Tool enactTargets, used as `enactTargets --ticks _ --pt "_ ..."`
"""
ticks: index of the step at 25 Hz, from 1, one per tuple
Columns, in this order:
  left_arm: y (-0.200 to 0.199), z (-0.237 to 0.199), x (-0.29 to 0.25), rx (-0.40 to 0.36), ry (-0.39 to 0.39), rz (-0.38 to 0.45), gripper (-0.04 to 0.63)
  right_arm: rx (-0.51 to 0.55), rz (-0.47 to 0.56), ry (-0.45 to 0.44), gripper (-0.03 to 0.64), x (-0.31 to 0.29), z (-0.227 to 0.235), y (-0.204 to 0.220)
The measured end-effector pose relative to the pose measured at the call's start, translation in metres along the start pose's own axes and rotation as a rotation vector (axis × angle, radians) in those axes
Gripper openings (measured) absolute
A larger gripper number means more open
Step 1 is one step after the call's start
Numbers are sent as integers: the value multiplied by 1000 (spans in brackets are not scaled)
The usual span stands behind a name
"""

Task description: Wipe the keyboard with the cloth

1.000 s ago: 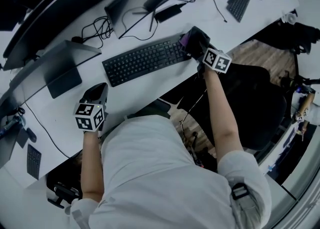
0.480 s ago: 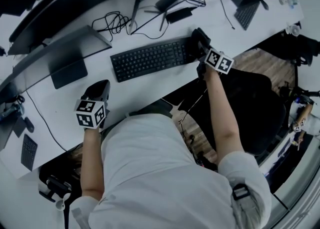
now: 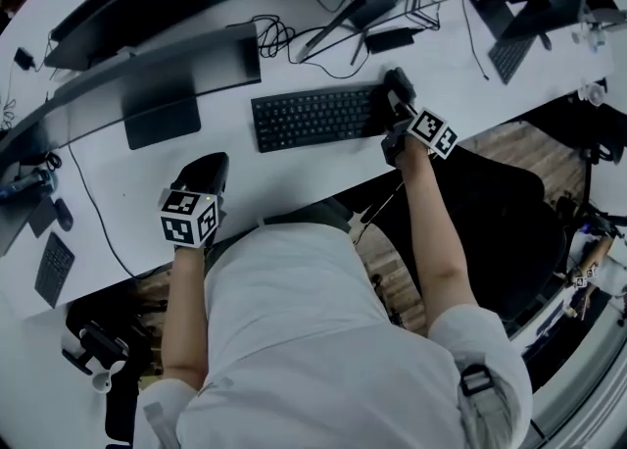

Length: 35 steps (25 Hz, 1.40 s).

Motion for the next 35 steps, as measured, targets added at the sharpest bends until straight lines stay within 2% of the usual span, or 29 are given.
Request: enactTargets --ticks 35 --pt "47 -73 86 98 -68 75 2 11 -131 -170 57 -63 -167 122"
Point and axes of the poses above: the fingertips, and each gripper's own axes: x backward along the fingers, z to its right, y out of its underside, the point moved 3 cm from there along x, backward along the fingers, and after that the axes turned 6 degrees about x, right-handed, at the moved point
